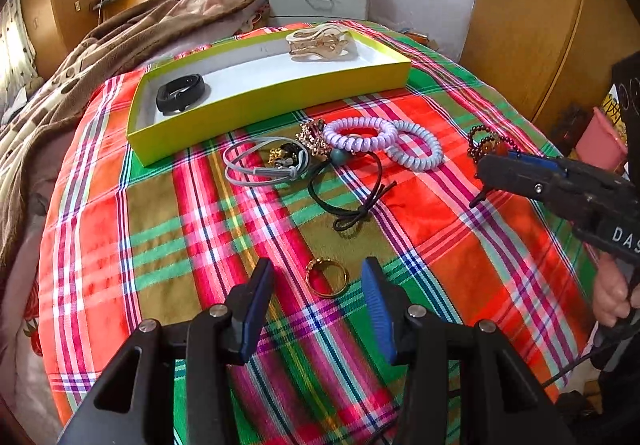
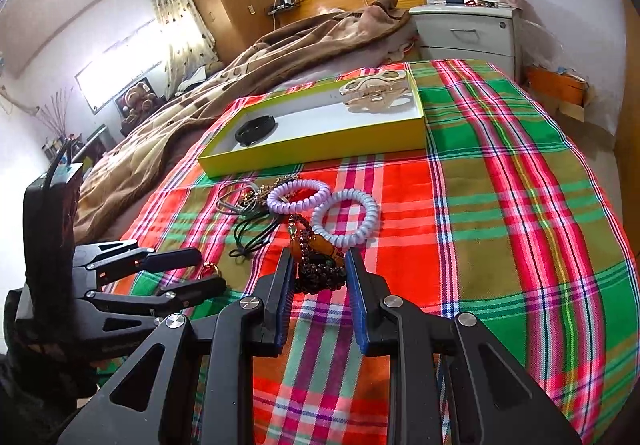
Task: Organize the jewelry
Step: 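Grasp the gold ring with the left tool while the right tool grasps the amber bead bracelet, then carry the ring and bead bracelet into the yellow box and open both tools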
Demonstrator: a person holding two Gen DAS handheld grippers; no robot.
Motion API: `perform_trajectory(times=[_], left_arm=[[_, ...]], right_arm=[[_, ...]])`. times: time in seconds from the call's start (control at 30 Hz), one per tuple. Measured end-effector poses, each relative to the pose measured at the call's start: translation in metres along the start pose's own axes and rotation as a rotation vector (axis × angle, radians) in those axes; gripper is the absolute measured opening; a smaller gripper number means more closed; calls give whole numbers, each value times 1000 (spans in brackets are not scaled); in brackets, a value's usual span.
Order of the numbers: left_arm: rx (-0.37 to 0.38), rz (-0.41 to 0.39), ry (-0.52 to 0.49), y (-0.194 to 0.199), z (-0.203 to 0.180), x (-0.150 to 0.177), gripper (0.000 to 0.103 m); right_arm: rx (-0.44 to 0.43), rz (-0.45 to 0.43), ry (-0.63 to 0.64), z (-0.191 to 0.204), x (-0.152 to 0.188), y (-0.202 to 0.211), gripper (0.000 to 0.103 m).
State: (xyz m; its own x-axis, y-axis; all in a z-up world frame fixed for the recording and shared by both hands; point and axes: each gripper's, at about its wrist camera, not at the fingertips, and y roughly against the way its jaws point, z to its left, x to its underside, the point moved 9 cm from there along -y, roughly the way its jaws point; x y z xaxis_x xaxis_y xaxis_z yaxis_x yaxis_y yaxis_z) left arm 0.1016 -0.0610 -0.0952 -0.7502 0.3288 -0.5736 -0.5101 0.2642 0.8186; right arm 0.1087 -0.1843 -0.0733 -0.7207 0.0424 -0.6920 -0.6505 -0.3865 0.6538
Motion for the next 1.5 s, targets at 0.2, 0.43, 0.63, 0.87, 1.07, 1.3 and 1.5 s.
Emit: perform_trajectory(times=[0.2,0.43,0.63,0.87,1.07,1.3,1.5], left_arm=[[-19,-2,-2,0,1,-1,36],[-13,-5,13,2,4,-1,22],[-2,-11,34,3,7,-2,22],[-4,-35,49,10,11,-8,22],[-8,-56,82,17,24,-19,22],[-35,-100,119,27,48,-41,22],[-46,-129,146,30,67,-62,22]], right_arm=[[-2,-3,-5,-1,-1,1,26],[-3,-3,-6,-2,-1,1,26],[3,-4,-1,0,-3,1,26],[10,-12,10,4,-10,2,26],[10,-26,28,10,-28,0,26],[18,-51,54,14,-60,-7,26],[28,-52,93,19,-88,-22,26]])
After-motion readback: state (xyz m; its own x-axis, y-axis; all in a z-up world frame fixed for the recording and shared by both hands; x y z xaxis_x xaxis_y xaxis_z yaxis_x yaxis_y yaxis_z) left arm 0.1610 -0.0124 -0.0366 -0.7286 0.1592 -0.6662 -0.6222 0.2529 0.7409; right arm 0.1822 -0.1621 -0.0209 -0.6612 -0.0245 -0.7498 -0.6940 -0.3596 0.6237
